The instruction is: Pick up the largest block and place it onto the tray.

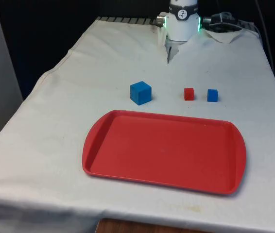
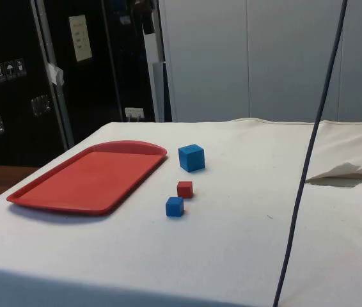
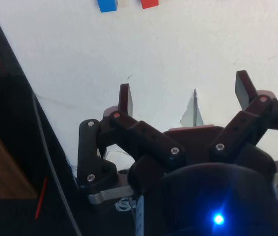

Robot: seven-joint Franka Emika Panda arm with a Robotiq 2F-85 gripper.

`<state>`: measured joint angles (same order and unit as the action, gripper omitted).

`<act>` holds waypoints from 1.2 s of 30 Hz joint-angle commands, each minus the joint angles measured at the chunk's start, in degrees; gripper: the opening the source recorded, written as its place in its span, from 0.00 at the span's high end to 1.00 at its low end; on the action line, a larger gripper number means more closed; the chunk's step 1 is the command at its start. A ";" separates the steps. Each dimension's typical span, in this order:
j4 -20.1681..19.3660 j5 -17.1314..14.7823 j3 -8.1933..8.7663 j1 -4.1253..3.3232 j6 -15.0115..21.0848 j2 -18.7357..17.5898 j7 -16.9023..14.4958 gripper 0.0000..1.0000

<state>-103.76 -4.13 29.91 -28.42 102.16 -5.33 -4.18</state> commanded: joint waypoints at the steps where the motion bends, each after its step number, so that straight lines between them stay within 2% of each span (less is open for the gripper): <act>1: -0.06 0.00 0.00 0.00 0.00 -0.06 0.00 0.00; 8: -3.32 0.17 -0.06 -0.06 3.72 0.17 -0.06 0.00; 9: -2.52 0.00 -0.06 0.06 2.46 -0.29 -0.11 0.00; 10: -3.84 0.23 -0.11 -0.06 4.30 0.23 0.00 0.00; 15: -6.99 0.40 -0.23 -0.06 7.91 0.52 0.00 0.00; 17: -7.91 0.40 -0.29 -0.06 9.00 0.52 0.00 0.00; 18: -7.33 0.00 -0.29 0.06 7.96 0.11 -0.17 0.00; 20: -9.45 0.34 -0.34 -0.06 10.83 0.46 -0.06 0.00; 21: -9.45 0.34 -0.34 -0.06 10.83 0.46 -0.06 0.00; 26: -12.61 0.06 -0.17 0.34 14.38 0.23 -0.92 0.00; 27: -12.38 0.00 -0.23 0.34 13.75 0.06 -0.80 0.00; 35: -16.84 -0.29 0.23 1.49 19.37 -0.34 -2.98 0.00; 36: -16.39 0.00 0.17 1.38 18.28 -0.17 -2.64 0.00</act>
<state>-120.61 -4.13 30.14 -26.93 121.07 -5.61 -7.05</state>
